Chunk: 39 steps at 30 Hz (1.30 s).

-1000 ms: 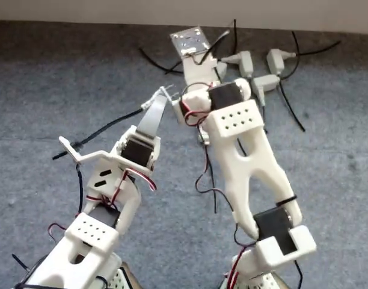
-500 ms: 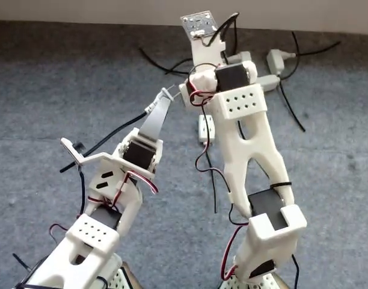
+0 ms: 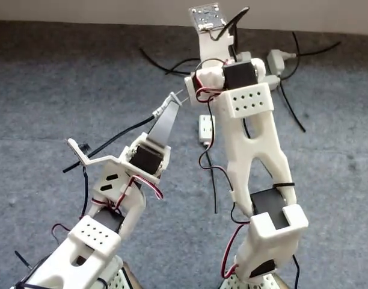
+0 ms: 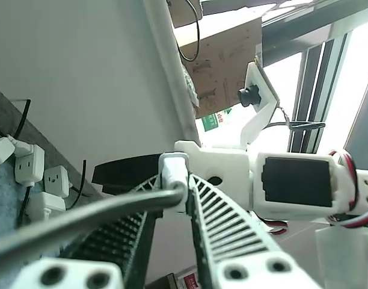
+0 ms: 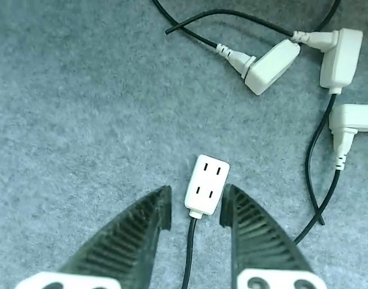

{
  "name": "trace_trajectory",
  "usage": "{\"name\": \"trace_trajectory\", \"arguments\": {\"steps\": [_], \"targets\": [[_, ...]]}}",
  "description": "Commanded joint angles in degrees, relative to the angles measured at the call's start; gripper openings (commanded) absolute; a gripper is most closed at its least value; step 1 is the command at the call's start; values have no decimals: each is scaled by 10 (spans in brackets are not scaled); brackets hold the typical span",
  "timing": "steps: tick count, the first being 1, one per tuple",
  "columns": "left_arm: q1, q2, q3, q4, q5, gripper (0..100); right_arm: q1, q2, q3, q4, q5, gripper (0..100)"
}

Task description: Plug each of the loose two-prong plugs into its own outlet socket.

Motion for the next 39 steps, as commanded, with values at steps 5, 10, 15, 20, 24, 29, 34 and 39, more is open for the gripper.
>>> {"name": "trace_trajectory", "arguments": {"steps": [5,10,15,20,24,29,34,39], "targets": [[19,1,-5,-7,-3,6,31,14,13,36,5,146],[19,1,-5,-8,-4,6,46,16,54,39,4,146],[19,0,-5,-9,-5,6,43,15,62,82,6,146],[19,-1,-5,-9,-5,6,44,15,65,110,9,146],[15,-3,-5,-9,-4,6,43,16,65,137,9,146],[-2,-3,-7,-10,-3,6,40,15,66,168,7,146],[-3,0,-14,-8,-3,6,7,15,67,170,5,146],[-4,1,-18,-7,-4,6,-32,15,67,170,5,146]]}}
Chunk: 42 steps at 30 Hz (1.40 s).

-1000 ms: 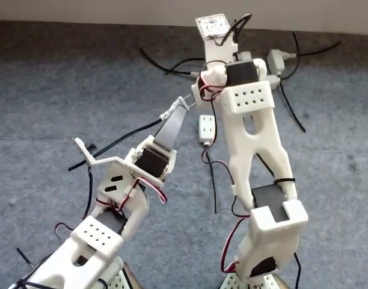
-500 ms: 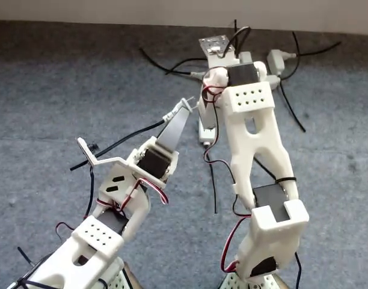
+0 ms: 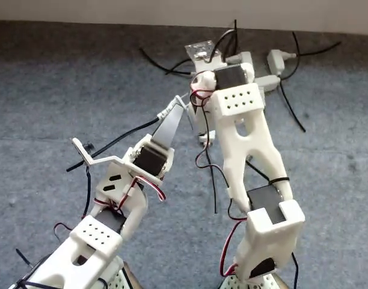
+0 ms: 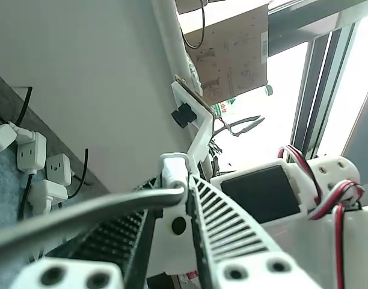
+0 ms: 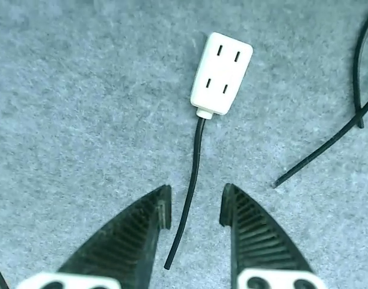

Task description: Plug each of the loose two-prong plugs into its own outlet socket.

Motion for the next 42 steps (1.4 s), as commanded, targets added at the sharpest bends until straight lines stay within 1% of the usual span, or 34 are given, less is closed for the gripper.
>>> {"name": "trace_trajectory", "arguments": {"steps": [1,4,8,13,18,21,24,27,30,37,40,42], "targets": [[-3,0,-19,-7,-4,6,-32,-13,-3,23,3,146],[0,0,-19,-7,-5,6,-40,-13,-10,21,2,146],[2,-3,-10,-7,-5,6,-37,-8,-58,16,6,146],[30,0,-7,-7,-6,6,-34,-7,-98,12,6,146],[43,0,-1,-7,-39,6,-34,-7,-118,8,7,146],[55,0,0,-4,-38,6,-34,-7,-131,7,32,146],[64,0,-7,35,-38,6,-33,-7,-140,4,43,146],[59,0,-14,48,-38,6,-26,-8,-134,11,43,146],[40,0,-19,49,-38,6,17,-6,-124,23,43,146],[1,0,-22,53,-36,6,199,-4,-100,22,43,146],[-13,0,-40,113,-36,6,255,-3,-55,21,41,146],[-17,0,-78,202,-36,6,273,-3,-15,21,35,146]]}}
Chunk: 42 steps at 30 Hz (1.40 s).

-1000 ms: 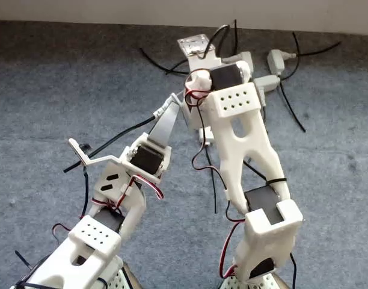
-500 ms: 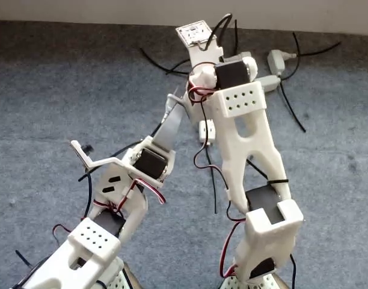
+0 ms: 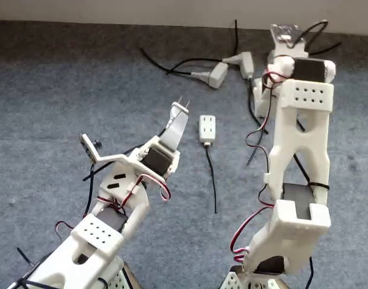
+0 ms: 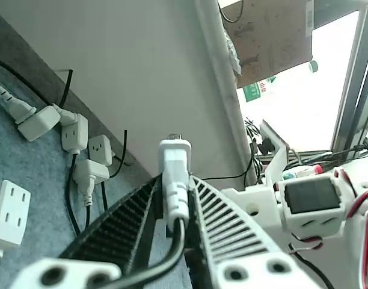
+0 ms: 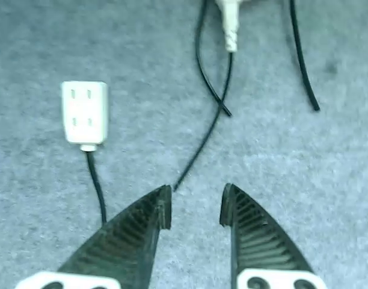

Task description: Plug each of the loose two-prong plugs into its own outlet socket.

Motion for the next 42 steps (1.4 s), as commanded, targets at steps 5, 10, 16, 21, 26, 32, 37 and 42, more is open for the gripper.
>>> {"name": "trace_trajectory", "arguments": {"steps": [5,10,16,21,26,32,37,42], "targets": [[-39,-1,-229,439,-55,7,47,-8,146,-10,-28,146],[-82,-1,-361,649,-336,7,47,-8,259,-76,-32,146],[-80,2,-449,694,-503,7,47,-8,327,-129,-53,146],[-80,124,-583,733,-632,7,43,-8,393,-182,-120,146],[-80,338,-831,861,-734,7,44,-8,436,-239,-161,146],[-36,539,-1136,1042,-966,7,45,-8,476,-304,-185,146],[-27,679,-1287,1113,-1078,7,48,-8,521,-369,-201,146],[-22,792,-1360,1177,-1165,7,85,-9,530,-375,-223,146]]}}
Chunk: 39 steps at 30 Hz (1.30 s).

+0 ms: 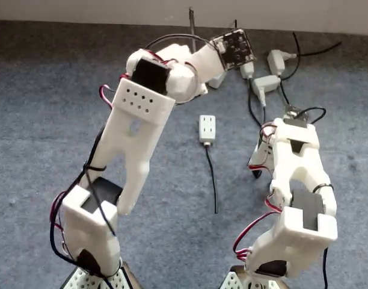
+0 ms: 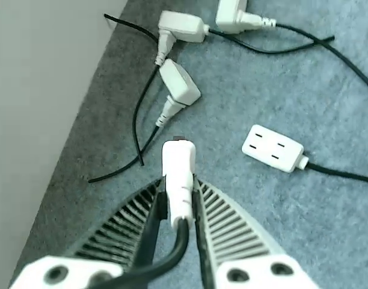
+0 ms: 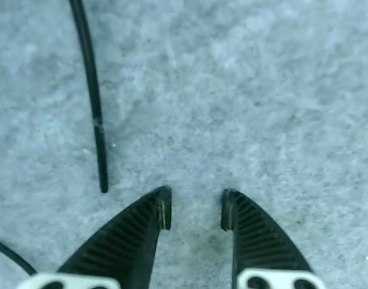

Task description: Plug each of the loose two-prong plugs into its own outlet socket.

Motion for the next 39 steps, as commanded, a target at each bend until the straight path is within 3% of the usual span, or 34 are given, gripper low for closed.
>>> {"name": "trace_trajectory", "arguments": {"steps": [1,11,20,32,39], "targets": [[16,60,-58,34,-56,7,44,3,2,-23,-23,146],[48,156,-96,66,-139,7,138,3,6,-41,-127,146],[67,236,-152,53,-142,7,134,3,5,-44,-126,146],[22,358,-278,25,-142,7,125,4,4,-44,-126,146],[20,367,-287,33,-162,7,125,4,3,-44,-126,146]]}}
